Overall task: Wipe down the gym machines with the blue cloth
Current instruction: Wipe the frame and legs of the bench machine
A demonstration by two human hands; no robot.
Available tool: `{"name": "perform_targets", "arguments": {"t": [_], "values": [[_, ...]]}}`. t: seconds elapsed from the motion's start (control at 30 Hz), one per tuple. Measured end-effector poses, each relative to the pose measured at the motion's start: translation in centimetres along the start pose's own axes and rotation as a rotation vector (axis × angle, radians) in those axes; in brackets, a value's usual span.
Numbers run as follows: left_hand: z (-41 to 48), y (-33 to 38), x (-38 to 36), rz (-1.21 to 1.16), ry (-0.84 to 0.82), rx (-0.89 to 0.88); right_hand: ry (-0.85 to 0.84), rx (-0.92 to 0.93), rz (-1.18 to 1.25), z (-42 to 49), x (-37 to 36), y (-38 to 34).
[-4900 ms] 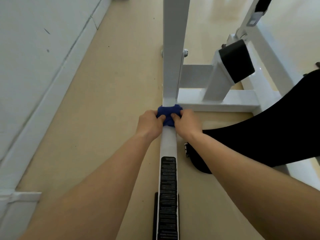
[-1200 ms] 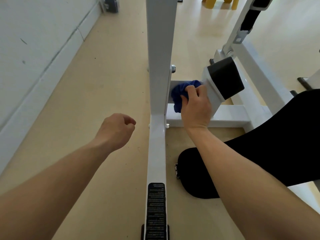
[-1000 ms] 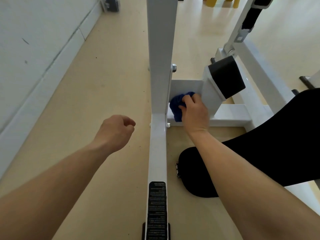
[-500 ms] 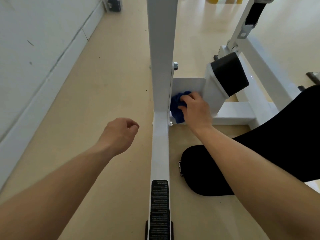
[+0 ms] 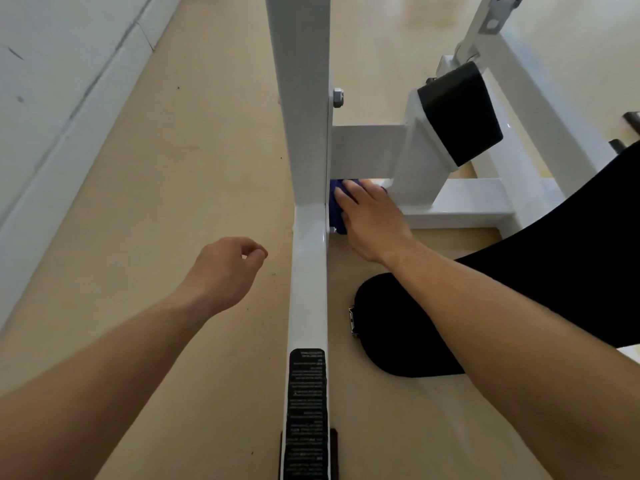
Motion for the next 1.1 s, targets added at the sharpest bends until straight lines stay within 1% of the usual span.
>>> {"name": "perform_targets", "arguments": {"t": [0.07,0.13,0.23,0.3,0.37,0.43,0.53,0.63,0.7,0.73,0.77,0.8,0.87,0.93,1.03,1.1], "values": [[0.1,-0.6,0.0,0.000,-0.001,0.015,-0.039,-0.072,0.006,1.1,-0.1,0.1],[0.0,-0.9,0.3,0.021,0.004,0.011,-0.024,-0.123,0.015,0.5,0.2,-0.7],[-0.2,-0.9,0.7,0.047,0.010,-0.008,-0.004,-0.116,-0.019,-2.8,0.4,-1.0],[-0.4,-1.2,1.0,0.055,0.005,-0.009,-0.046,-0.084,-0.042,-3.9,0.4,-0.7],[-0.6,-1.8,1.1,0.064,0.009,0.000,-0.056,-0.078,-0.063,-2.3,0.6,-0.5],[-0.7,-2.3,1.2,0.060,0.012,0.016,-0.062,-0.113,-0.060,0.2,0.8,-0.6],[-1.1,-1.9,0.9,0.066,0.009,0.000,-0.094,-0.157,-0.045,0.3,1.1,-1.1],[-1.5,0.1,0.8,0.036,0.019,-0.058,-0.082,-0.072,-0.063,-3.0,1.9,-1.0],[-1.9,2.0,0.6,-0.019,0.034,-0.108,-0.081,-0.003,-0.026,-5.1,2.7,0.7],[-2.2,3.1,0.3,-0.038,0.042,-0.139,-0.075,-0.007,-0.014,-6.3,3.2,2.1],[-2.5,4.3,-0.1,-0.050,0.048,-0.175,-0.040,-0.048,-0.001,-7.4,3.5,3.9],[-2.8,5.5,-0.8,-0.061,0.051,-0.214,0.008,-0.135,0.013,-8.6,3.9,6.2],[-3.4,7.7,-2.6,-0.073,0.031,-0.302,0.015,-0.367,0.054,-10.7,3.5,10.7],[-3.8,9.9,-4.9,-0.052,-0.014,-0.402,0.001,-0.512,0.098,-11.0,2.6,13.4],[-4.2,12.4,-8.4,0.018,-0.107,-0.515,-0.043,-0.545,0.106,-8.6,1.1,14.0],[-3.9,13.2,-9.9,0.057,-0.130,-0.553,-0.047,-0.556,0.134,-7.0,0.5,14.2]]}}
Point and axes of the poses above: each hand's wrist, its own z-axis towards the middle knuckle, its own x-axis out of the back of the hand, y = z × x, the point moved 8 cm from there along z, towards the middle knuckle, and after that the axes turned 12 degrees about -z, right-handed, at the moved point
